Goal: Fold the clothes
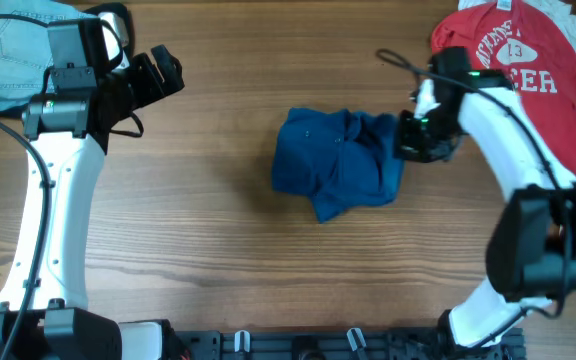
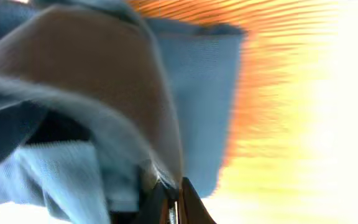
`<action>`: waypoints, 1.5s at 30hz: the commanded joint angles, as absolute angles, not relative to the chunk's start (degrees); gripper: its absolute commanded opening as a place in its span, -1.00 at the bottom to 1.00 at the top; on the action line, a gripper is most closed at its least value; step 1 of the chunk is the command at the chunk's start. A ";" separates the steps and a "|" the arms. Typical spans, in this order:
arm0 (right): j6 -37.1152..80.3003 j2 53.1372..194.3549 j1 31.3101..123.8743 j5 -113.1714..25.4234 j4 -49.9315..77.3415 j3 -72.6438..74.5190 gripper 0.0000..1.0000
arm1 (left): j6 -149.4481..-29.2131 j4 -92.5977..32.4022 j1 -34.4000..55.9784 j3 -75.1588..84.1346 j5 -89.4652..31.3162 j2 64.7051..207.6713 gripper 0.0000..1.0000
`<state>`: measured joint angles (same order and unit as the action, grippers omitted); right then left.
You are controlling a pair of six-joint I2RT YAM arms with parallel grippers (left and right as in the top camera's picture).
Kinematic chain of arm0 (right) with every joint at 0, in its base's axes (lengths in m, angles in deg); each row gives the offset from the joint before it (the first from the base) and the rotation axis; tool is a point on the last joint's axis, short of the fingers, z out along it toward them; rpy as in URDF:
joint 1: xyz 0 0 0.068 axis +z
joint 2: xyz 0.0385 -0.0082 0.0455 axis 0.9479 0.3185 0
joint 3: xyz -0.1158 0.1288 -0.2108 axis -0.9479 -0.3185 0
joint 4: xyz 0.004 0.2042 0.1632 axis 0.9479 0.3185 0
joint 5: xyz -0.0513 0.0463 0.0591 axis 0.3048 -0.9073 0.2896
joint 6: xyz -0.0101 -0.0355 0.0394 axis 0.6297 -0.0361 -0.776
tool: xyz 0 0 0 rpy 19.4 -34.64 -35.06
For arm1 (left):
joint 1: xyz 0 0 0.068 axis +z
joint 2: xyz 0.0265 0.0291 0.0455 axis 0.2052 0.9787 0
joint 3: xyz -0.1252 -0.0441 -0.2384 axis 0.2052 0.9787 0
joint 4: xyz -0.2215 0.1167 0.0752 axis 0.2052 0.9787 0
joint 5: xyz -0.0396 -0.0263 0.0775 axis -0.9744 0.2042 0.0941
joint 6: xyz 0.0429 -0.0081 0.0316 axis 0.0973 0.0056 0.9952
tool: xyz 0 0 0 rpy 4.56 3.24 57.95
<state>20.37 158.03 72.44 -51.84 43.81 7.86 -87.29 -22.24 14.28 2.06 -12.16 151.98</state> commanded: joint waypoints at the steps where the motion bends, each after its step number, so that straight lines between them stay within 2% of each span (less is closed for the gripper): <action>1: 25.31 153.68 68.12 -49.76 48.32 7.72 -0.91 | -86.30 -22.22 14.69 1.87 -11.81 152.37 0.99; 9: 25.00 155.78 68.01 -44.72 49.95 5.28 -0.91 | -86.30 -22.22 14.69 1.84 -11.81 152.37 0.99; 10: 23.76 156.32 67.99 -41.68 48.75 4.16 -0.51 | -86.30 -22.20 14.69 1.87 -11.81 152.37 1.00; 11: 23.32 156.76 67.81 -39.84 47.46 3.31 0.01 | -86.30 -22.20 14.69 1.84 -11.81 152.37 1.00; 12: 23.56 157.24 67.51 -39.16 46.37 3.05 0.30 | -86.30 -22.20 14.69 1.87 -11.81 152.37 1.00; 13: 24.89 157.42 67.13 -40.61 45.10 3.07 0.44 | -86.30 -22.20 14.69 1.84 -11.81 152.37 1.00; 14: 26.82 157.39 66.98 -43.93 43.83 3.11 0.46 | -86.30 -22.20 14.69 1.87 -11.81 152.37 0.99; 16: 30.77 156.72 67.09 -58.35 39.90 4.88 0.36 | -86.30 -22.24 14.69 1.87 -11.81 152.40 1.00; 18: 31.08 155.73 67.55 -63.34 36.78 6.87 0.22 | -86.33 -22.22 14.69 1.84 -11.81 152.44 0.99; 21: 31.06 155.19 68.75 -61.35 35.51 8.42 -0.06 | -86.30 -22.20 14.69 1.87 -11.81 152.46 1.00; 24: 31.14 155.76 70.35 -59.67 35.40 7.53 -0.22 | -86.33 -22.24 14.69 1.87 -11.81 152.48 0.99; 27: 30.77 156.41 73.19 -59.64 33.47 5.23 -0.59 | -86.30 -22.22 14.69 1.84 -11.79 152.55 0.99; 29: 29.79 157.37 74.81 -59.27 32.47 3.09 -0.91 | -86.30 -22.04 14.69 1.87 -11.81 152.59 1.00; 36: 25.42 161.29 76.58 -56.43 23.16 -6.22 -0.91 | -86.30 -21.34 14.69 1.87 -11.79 152.64 1.00; 43: 24.81 173.74 84.79 -58.49 5.48 -6.07 -0.91 | -86.33 -19.18 14.69 1.84 -11.79 152.64 1.00; 45: 25.29 176.26 86.74 -60.32 4.19 -3.79 -0.91 | -86.33 -18.92 14.69 1.84 -11.79 152.64 0.99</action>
